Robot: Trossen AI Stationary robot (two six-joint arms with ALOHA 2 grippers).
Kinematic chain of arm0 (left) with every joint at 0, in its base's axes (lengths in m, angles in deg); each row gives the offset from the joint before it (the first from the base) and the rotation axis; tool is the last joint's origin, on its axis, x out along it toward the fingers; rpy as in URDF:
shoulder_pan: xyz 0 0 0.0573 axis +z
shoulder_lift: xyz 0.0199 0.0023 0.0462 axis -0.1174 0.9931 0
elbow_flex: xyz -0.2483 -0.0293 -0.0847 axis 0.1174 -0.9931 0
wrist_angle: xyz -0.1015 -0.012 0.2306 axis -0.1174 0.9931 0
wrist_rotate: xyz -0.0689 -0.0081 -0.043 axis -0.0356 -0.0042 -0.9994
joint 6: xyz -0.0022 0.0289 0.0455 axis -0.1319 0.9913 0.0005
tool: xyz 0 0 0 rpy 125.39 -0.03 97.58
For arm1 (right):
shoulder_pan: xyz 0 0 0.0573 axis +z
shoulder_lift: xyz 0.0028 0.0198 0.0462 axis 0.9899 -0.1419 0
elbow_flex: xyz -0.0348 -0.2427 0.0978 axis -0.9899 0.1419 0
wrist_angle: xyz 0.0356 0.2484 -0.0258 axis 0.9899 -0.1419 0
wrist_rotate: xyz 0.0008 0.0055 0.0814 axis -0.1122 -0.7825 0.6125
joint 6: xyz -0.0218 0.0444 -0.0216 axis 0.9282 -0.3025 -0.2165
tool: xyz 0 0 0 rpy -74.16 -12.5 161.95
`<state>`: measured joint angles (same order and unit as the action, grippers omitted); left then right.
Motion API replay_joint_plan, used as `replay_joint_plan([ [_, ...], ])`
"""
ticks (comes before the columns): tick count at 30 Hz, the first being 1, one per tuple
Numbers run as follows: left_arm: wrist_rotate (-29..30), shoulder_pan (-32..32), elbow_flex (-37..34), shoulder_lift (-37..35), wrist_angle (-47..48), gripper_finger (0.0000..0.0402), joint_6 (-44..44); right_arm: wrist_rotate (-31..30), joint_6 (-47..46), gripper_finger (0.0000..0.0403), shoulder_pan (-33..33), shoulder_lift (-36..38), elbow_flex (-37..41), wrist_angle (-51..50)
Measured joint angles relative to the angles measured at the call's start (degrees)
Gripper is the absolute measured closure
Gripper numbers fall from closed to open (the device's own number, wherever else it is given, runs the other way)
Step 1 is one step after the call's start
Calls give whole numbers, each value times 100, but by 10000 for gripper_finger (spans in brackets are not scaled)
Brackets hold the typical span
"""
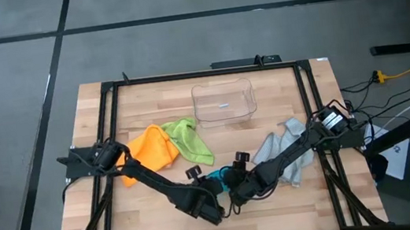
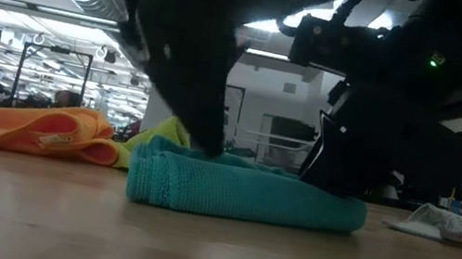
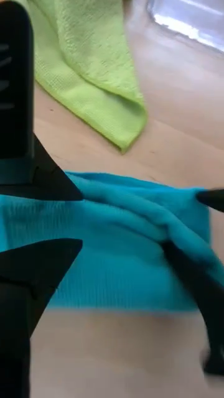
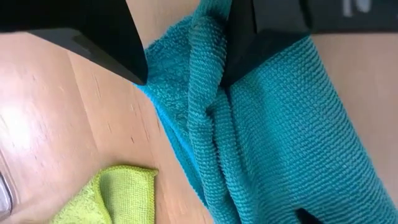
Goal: Fold microfiber towels
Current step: Fold the blue towel
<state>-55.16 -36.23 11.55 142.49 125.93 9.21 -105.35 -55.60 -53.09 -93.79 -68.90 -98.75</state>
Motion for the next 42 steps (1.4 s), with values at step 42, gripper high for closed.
replay_joint_plan([
  [42,-352,362,-475,-2,-358,302,291,-230,86,194,-428,8,-2844,-5838],
])
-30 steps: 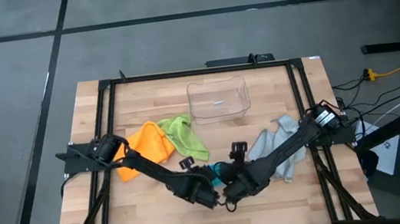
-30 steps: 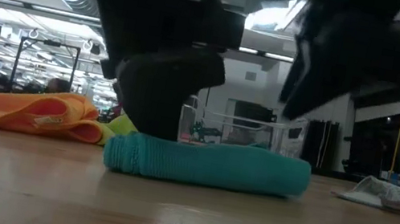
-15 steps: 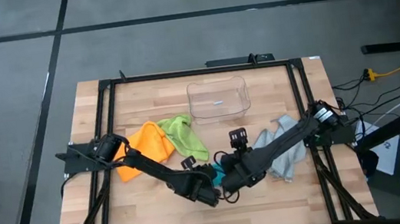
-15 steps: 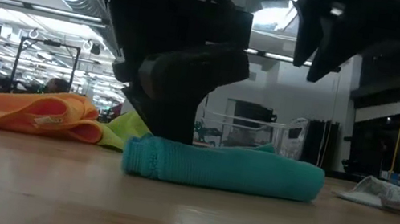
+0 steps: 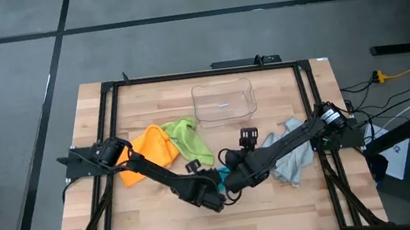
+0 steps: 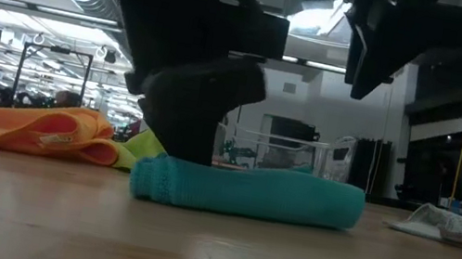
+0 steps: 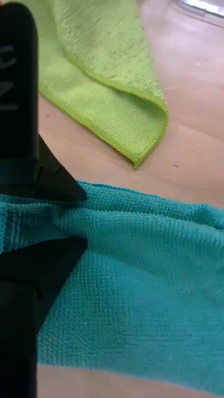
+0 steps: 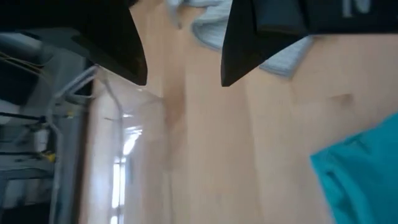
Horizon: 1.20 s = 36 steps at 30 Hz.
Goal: Fold microfiber towels
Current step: Fold the blue towel
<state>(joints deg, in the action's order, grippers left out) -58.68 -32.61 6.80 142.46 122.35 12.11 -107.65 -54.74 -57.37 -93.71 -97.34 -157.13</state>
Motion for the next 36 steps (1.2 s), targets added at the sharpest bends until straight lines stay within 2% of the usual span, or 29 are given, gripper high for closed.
replay_joint_plan([
  [5,246,4,0,0,-2,302,330,284,-31,194,0,0,0,132],
  [10,503,19,0,0,-32,302,300,441,-655,194,13,0,0,53],
  [12,604,17,0,0,-73,302,302,703,-727,194,45,-1,0,-13],
  [17,647,39,0,0,-129,302,301,1431,-431,194,210,1,2,-364],
  [26,450,48,0,0,-154,302,110,1696,169,194,827,6,52,-363],
  [30,412,52,0,0,-189,302,-55,1431,632,194,1143,14,336,272],
  [36,329,52,0,0,-210,302,-332,878,1408,194,1408,12,1150,2377],
])
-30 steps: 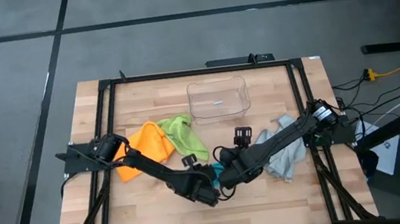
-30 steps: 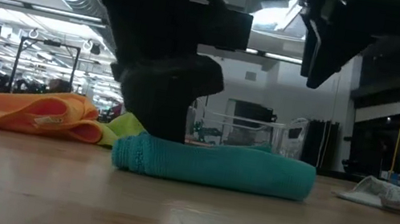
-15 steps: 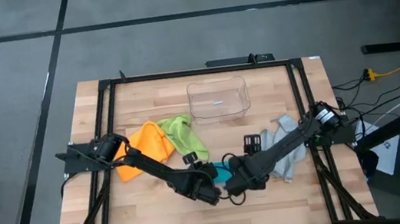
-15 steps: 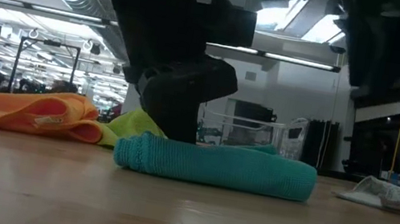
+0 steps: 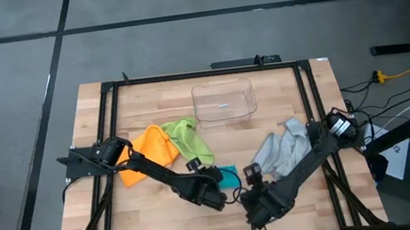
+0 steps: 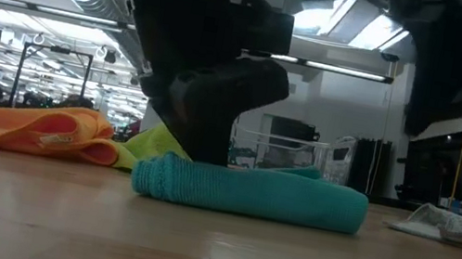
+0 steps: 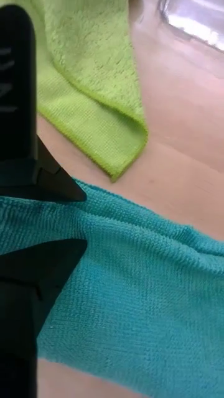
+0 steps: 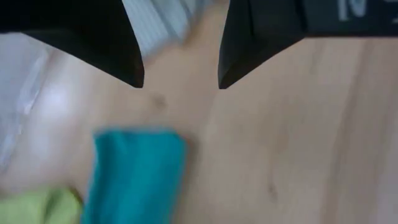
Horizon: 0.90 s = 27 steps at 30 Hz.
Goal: Fold microfiber towels
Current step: Fold the blue towel, then put the blue towel into the transparent bin
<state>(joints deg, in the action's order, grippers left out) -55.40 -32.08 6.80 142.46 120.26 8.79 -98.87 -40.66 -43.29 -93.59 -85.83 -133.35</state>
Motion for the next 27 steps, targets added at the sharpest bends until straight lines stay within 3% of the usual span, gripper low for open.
replay_joint_plan([
  [9,-6,20,118,-206,60,302,26,-327,180,194,-36,-2,400,2116],
  [15,28,33,120,-372,174,302,218,-890,340,194,-271,-8,1277,3836],
  [18,12,48,133,-455,387,302,232,-1101,487,194,-380,-9,1544,4293],
  [22,66,82,128,-702,828,302,191,-744,592,194,-538,-9,1769,4715],
  [27,126,111,127,-1017,1181,302,189,-720,528,194,-641,-9,1756,4584],
])
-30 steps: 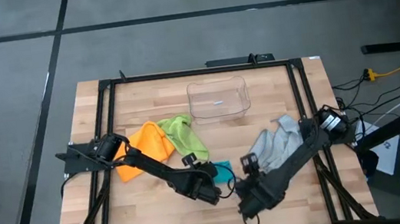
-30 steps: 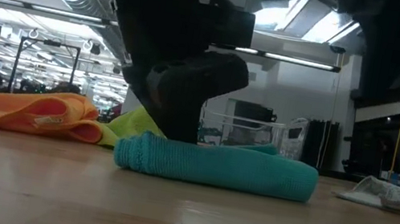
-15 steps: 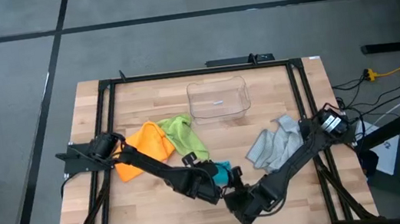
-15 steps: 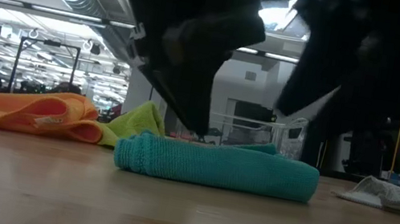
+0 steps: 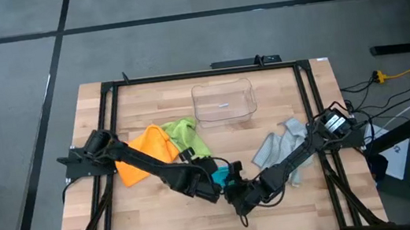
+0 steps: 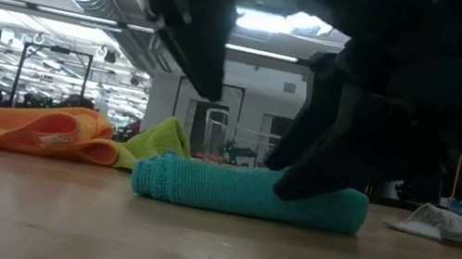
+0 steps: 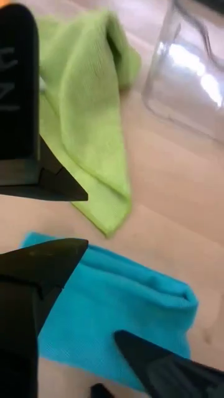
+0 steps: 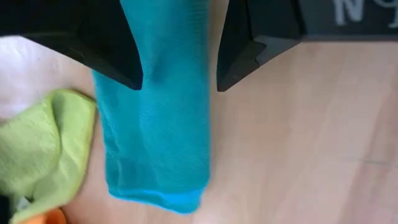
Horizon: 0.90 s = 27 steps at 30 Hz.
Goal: Fold microfiber towels
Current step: Put the blue towel into the transparent bin
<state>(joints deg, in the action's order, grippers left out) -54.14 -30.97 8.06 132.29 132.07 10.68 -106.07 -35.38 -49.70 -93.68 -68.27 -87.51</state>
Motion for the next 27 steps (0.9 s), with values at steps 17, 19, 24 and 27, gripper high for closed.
replay_joint_plan([
  [17,235,-107,-2,-541,1145,302,-499,395,-73,194,-198,-199,-308,-355],
  [19,236,-114,-2,-545,1151,302,-498,499,-40,194,-288,-342,-311,-333],
  [24,236,-138,-2,-543,1158,302,-492,585,77,194,-490,-601,-347,-222],
  [27,235,-149,-2,-543,1159,302,-492,648,-57,199,-610,-636,-352,-202],
])
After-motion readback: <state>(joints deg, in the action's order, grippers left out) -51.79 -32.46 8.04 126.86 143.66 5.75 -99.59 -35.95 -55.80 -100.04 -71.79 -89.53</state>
